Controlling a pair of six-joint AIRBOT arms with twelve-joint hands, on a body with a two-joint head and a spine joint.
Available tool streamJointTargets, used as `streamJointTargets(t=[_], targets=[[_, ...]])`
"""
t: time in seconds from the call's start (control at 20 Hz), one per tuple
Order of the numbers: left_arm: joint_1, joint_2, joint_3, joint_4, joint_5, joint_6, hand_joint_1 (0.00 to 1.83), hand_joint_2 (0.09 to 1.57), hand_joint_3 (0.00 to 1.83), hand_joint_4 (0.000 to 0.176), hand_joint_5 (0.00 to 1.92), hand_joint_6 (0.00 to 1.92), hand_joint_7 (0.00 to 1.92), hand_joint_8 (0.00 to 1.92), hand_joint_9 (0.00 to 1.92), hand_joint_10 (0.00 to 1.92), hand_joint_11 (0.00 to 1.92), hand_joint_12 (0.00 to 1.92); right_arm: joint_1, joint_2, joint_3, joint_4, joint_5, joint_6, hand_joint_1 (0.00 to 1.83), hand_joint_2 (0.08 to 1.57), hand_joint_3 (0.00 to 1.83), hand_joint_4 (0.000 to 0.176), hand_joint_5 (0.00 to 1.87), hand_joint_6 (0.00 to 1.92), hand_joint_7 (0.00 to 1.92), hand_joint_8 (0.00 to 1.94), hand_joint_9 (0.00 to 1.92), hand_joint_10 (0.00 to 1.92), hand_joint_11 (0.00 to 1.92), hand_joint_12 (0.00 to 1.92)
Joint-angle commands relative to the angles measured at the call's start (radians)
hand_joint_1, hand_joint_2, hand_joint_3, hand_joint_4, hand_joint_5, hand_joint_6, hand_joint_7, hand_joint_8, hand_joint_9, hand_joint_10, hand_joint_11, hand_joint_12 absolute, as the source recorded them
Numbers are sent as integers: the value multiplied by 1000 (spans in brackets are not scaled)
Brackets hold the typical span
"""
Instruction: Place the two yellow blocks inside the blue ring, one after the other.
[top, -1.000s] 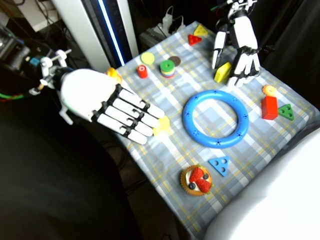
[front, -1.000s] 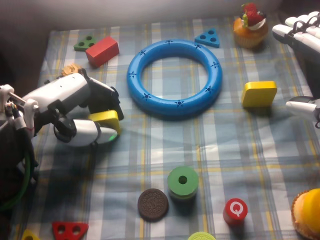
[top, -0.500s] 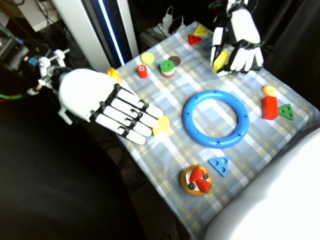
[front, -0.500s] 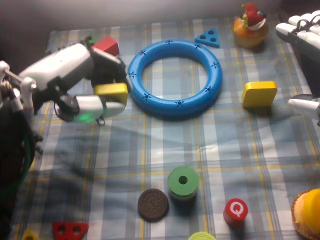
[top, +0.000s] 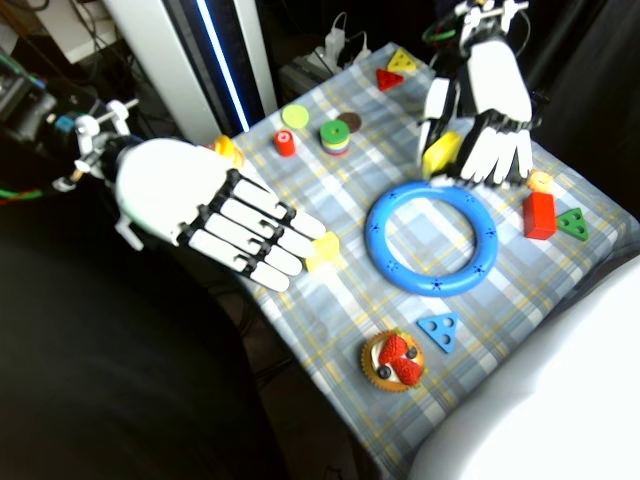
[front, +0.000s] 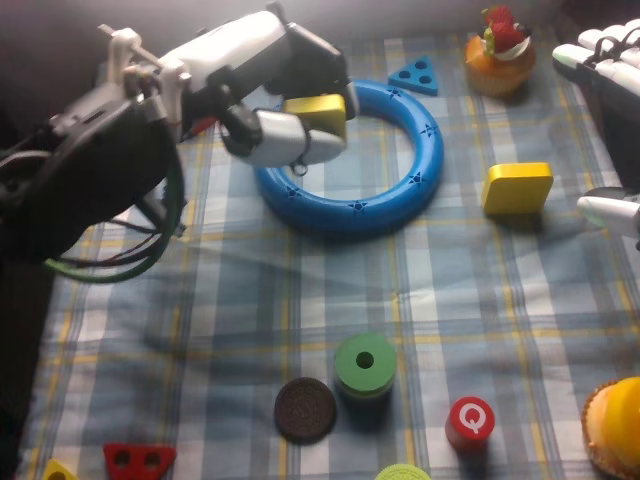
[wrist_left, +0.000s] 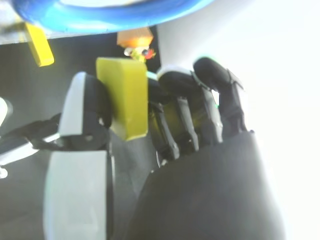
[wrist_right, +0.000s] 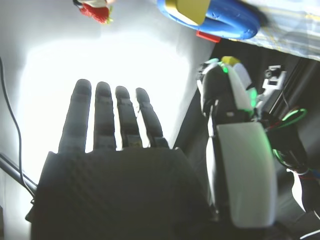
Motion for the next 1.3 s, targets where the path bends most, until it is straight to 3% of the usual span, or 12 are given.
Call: streamJointTargets(t=[0.0,0.15,0.25,0.3,0.35,0.45,0.65,0.75,0.85,1.0,1.2,1.25], targets=[[-17,-11,14,0,-70,-7,1236,1171,0,0,888,933,889,1402,551,1679,75,1921,5,3,6,-15,119,4,578,1214,0,0,0,0,0,0,0,0,0,0],[-35,-74,85,-35,-12,-1,1233,1162,1,0,898,926,904,1366,512,1515,82,1921,4,3,10,-18,115,4,537,1207,0,0,0,0,0,0,0,0,0,0],[-36,-92,98,-48,0,9,1182,1224,7,0,723,1197,824,1432,429,1463,13,1921,4,2,11,-19,115,4,593,1201,0,0,0,0,0,0,0,0,0,0],[-35,-95,98,-51,2,15,1043,1161,0,0,502,781,578,873,329,1258,2,1823,4,2,11,-20,115,4,569,1203,0,0,0,0,0,0,0,0,0,0],[-35,-97,98,-51,6,18,964,1147,0,33,367,476,439,436,183,985,0,1672,4,1,12,-21,114,4,549,1211,1,0,0,0,0,0,0,0,0,0],[-33,-97,96,-52,5,18,852,1136,0,72,269,125,327,65,109,577,0,1247,4,-1,14,-22,113,4,551,1205,0,0,0,0,0,0,0,0,0,0],[-26,-63,51,-37,-42,19,678,1156,2,132,40,2,6,0,0,31,0,389,12,-6,19,-29,101,7,637,1195,0,17,0,0,0,0,0,0,0,0],[-18,-29,12,-14,-89,4,533,1201,15,128,1,0,0,0,0,0,0,233,20,-13,26,-32,89,8,576,1206,1,15,0,0,0,0,0,0,0,0],[4,24,-32,44,-167,-95,218,1375,40,93,0,0,0,0,0,0,0,10,30,-25,39,-33,72,8,592,1221,7,26,0,0,0,0,0,0,0,0],[38,80,-91,68,-284,-155,254,1474,21,62,37,10,0,0,0,0,0,0,51,-47,60,-33,38,8,625,1238,10,12,0,0,0,0,0,0,0,0],[98,161,-174,106,-430,-215,303,1491,9,74,40,5,0,0,0,0,0,0,99,-95,108,-35,-46,7,664,1236,4,0,0,0,0,0,0,0,33,21],[110,173,-185,109,-451,-225,398,1487,2,52,63,11,12,3,0,0,0,0,108,-107,119,-35,-63,7,635,1244,7,0,0,0,0,0,0,0,6,3]])
